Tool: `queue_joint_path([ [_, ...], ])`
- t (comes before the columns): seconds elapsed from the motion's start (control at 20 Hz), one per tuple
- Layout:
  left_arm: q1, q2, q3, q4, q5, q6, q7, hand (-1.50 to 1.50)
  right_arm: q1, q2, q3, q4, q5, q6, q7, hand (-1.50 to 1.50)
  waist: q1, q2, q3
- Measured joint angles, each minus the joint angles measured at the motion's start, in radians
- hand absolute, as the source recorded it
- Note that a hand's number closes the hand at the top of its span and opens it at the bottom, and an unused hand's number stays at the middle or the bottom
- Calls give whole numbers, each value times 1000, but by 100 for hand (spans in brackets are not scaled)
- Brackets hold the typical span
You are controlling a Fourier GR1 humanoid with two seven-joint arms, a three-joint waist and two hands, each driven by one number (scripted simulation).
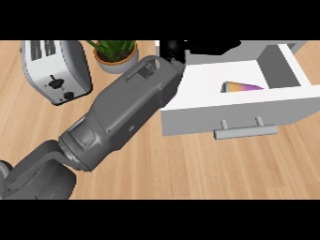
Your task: Pick up the can, place it into the drawer and close the drawer
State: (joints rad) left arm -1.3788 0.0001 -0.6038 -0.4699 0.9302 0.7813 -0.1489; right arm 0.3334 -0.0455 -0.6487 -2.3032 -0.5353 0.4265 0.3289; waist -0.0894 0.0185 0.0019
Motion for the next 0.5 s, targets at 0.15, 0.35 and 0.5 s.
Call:
queue_joint_path([
  [0.15,-10,0,-5,7,24,10,-15,-150,4,9,3,-9,4,3,-7,-150,-4,1,0],
  [0.35,-10,0,-5,6,50,8,-51,-150,-35,-24,-16,-21,67,21,-63,-150,-1,3,0],
  [0.5,-17,0,-2,0,68,6,-70,-150,-63,-61,-20,-38,134,49,-110,-150,1,4,0],
])
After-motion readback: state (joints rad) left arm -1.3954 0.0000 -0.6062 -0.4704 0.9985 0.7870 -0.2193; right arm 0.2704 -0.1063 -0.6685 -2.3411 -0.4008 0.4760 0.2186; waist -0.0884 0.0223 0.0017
